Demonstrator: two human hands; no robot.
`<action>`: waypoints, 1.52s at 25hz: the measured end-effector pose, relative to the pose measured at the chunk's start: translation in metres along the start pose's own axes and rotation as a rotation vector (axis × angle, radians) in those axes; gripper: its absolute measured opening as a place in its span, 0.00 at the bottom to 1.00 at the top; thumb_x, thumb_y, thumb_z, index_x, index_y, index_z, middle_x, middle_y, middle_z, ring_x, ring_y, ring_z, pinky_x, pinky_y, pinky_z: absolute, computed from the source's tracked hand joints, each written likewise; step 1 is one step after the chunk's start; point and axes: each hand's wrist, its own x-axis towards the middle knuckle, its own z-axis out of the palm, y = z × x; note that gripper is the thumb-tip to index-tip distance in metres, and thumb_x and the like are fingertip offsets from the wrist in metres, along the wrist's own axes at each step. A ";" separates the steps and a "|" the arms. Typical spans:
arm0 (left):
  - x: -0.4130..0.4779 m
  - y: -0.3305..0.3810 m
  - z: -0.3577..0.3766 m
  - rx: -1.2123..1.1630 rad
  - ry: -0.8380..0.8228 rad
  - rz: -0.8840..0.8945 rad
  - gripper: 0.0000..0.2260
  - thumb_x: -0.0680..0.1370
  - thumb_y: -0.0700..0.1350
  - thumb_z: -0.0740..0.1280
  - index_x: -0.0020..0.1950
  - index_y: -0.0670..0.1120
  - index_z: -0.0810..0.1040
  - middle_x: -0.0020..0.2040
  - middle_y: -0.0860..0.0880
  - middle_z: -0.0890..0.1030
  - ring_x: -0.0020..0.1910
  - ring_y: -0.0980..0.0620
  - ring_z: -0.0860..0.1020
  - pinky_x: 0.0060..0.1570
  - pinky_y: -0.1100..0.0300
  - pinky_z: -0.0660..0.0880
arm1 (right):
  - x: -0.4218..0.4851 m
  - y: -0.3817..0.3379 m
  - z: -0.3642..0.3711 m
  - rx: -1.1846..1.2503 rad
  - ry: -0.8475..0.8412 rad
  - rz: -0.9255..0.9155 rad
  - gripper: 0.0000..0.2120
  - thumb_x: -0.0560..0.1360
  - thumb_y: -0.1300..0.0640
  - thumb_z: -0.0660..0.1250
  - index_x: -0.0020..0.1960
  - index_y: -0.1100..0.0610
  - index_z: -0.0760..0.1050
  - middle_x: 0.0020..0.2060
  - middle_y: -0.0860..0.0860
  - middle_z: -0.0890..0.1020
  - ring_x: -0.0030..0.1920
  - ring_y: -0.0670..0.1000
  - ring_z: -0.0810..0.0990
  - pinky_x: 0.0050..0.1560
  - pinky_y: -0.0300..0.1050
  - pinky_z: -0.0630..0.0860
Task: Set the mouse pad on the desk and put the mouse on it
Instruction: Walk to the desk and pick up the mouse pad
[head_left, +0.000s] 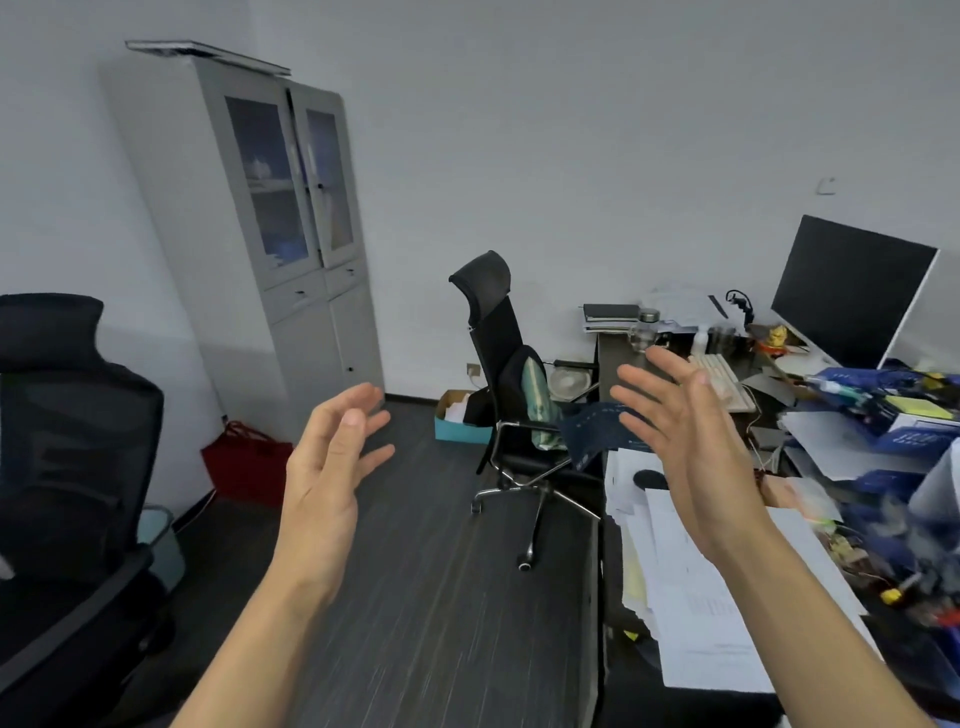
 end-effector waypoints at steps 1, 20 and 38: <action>0.025 -0.020 -0.001 -0.017 -0.007 0.000 0.19 0.77 0.59 0.61 0.64 0.53 0.77 0.66 0.52 0.80 0.66 0.54 0.78 0.63 0.46 0.75 | 0.022 0.019 0.007 -0.013 0.005 0.002 0.45 0.65 0.24 0.63 0.73 0.51 0.69 0.65 0.53 0.80 0.66 0.53 0.79 0.70 0.57 0.71; 0.441 -0.299 0.174 -0.210 -0.469 -0.163 0.15 0.82 0.55 0.59 0.65 0.52 0.77 0.67 0.50 0.79 0.66 0.53 0.78 0.64 0.47 0.75 | 0.363 0.238 -0.032 -0.192 0.456 0.035 0.36 0.75 0.31 0.53 0.74 0.53 0.68 0.65 0.52 0.80 0.66 0.50 0.79 0.69 0.52 0.71; 0.571 -0.518 0.349 -0.202 -0.644 -0.415 0.21 0.77 0.60 0.60 0.66 0.54 0.76 0.66 0.54 0.79 0.66 0.54 0.77 0.64 0.48 0.75 | 0.535 0.392 -0.154 -0.328 0.683 0.252 0.36 0.74 0.28 0.53 0.73 0.49 0.69 0.66 0.52 0.79 0.67 0.51 0.78 0.71 0.55 0.69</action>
